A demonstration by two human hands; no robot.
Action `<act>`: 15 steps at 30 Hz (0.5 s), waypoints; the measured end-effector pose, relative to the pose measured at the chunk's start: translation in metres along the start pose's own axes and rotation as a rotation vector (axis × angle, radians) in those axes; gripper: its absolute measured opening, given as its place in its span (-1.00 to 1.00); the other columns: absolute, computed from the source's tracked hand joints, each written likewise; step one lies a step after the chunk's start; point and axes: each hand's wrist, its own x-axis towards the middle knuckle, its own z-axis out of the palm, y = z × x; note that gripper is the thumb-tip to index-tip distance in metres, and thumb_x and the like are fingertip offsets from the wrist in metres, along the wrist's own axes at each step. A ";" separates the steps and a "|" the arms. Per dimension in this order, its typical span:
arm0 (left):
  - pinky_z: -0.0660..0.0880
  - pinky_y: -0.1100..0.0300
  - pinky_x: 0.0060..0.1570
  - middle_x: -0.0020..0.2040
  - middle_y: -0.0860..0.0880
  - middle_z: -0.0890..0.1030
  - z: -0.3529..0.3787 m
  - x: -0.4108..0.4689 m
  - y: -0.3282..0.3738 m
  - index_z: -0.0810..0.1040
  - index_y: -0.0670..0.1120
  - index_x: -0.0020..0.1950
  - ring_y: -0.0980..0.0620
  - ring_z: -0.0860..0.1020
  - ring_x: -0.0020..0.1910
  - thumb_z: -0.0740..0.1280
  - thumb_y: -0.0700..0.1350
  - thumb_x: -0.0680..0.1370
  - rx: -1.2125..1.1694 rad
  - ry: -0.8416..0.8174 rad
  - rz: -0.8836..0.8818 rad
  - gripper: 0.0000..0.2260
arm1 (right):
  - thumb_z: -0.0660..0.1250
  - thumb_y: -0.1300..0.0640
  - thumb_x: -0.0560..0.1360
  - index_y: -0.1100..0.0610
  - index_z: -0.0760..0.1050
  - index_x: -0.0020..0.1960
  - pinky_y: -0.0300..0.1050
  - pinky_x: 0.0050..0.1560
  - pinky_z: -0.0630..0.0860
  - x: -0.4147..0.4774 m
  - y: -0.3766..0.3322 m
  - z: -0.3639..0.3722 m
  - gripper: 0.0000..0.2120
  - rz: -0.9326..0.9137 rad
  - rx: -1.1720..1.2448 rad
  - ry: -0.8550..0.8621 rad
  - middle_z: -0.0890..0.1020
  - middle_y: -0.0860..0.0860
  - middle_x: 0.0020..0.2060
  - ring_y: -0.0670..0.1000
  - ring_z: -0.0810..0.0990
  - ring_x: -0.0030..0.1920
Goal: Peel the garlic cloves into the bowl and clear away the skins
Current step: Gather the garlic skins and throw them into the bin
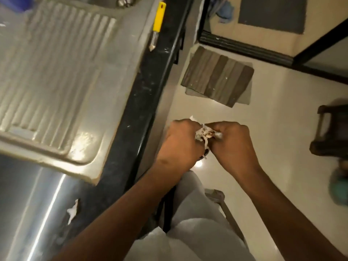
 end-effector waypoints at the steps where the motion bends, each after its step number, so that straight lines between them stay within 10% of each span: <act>1: 0.59 0.17 -0.08 -0.11 -0.08 0.74 0.021 0.014 -0.001 0.74 -0.09 -0.06 -0.04 0.68 -0.15 0.42 -0.19 0.52 0.006 -0.047 0.001 -0.90 | 0.40 0.40 0.48 0.13 0.75 -0.14 -0.36 -0.29 0.47 0.007 0.021 0.002 -0.77 0.035 -0.006 0.002 0.59 -0.26 -0.42 -0.26 0.62 -0.29; 7: 0.62 0.11 -0.08 -0.13 -0.11 0.71 0.125 0.068 -0.044 0.72 -0.15 -0.05 -0.07 0.67 -0.13 0.35 -0.28 0.54 0.058 -0.206 -0.121 -0.85 | 0.37 0.40 0.44 -0.01 0.44 -0.39 -0.26 -0.34 0.28 0.043 0.134 0.057 -0.61 0.181 -0.016 -0.071 0.43 -0.19 -0.51 -0.12 0.40 -0.49; 11: 0.38 0.45 -0.38 -0.14 -0.10 0.71 0.191 0.104 -0.089 0.72 -0.16 -0.08 0.13 0.53 -0.31 0.39 -0.30 0.55 0.014 -0.206 -0.199 -0.88 | 0.35 0.44 0.44 -0.14 0.33 -0.43 -0.43 -0.38 0.33 0.072 0.203 0.110 -0.46 0.236 0.097 -0.032 0.43 -0.22 -0.50 -0.27 0.56 -0.38; 15: 0.48 0.26 -0.09 0.02 -0.13 0.69 0.249 0.131 -0.136 0.71 -0.18 0.05 0.01 0.58 -0.07 0.43 -0.26 0.56 0.004 -0.173 -0.234 -0.89 | 0.32 0.34 0.49 -0.20 0.42 -0.33 -0.47 -0.36 0.34 0.093 0.253 0.156 -0.55 0.248 0.228 -0.027 0.52 -0.25 -0.41 -0.28 0.57 -0.38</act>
